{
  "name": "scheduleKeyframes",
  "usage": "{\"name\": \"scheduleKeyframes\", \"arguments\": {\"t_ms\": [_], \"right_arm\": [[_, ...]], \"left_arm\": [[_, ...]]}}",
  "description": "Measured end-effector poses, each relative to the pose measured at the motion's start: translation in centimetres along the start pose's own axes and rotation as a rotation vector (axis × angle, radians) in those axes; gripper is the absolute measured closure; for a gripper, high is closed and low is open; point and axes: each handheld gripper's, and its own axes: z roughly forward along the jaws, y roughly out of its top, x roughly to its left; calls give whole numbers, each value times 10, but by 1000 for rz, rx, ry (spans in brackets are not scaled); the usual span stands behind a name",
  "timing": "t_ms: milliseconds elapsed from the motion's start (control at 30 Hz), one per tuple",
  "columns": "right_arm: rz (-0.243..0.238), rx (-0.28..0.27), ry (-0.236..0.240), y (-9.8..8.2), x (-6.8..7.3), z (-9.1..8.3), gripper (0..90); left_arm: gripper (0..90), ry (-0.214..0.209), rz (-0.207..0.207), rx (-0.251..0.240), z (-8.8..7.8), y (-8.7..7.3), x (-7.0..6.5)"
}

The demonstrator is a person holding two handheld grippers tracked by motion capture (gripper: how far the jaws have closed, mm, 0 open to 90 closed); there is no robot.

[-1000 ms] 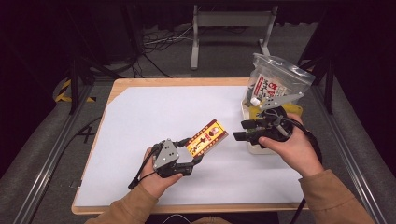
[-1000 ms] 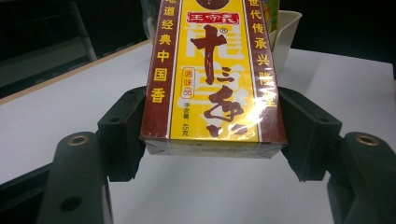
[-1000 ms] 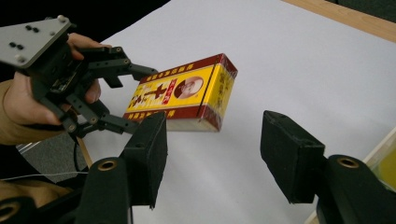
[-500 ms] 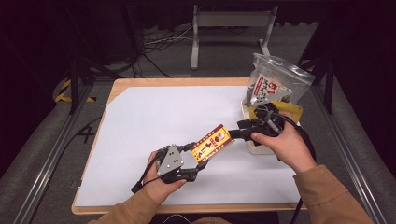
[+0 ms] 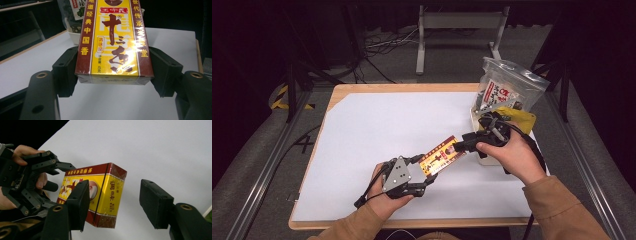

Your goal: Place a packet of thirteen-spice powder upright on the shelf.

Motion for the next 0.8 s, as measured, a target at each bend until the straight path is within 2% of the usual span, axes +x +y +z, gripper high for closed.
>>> {"name": "scheduleKeyframes", "arguments": {"t_ms": [200,400,500,800], "right_arm": [[6,18,27,-1,1,8,414],[11,46,63,-1,3,13,452],[-4,53,57,0,3,14,465],[10,15,84,2,6,8,589]], "left_arm": [[323,5,14,-7,1,0,0],[322,7,16,-6,1,-1,0],[322,11,24,-1,2,-2,0],[320,34,70,34,7,-5,-2]]}}
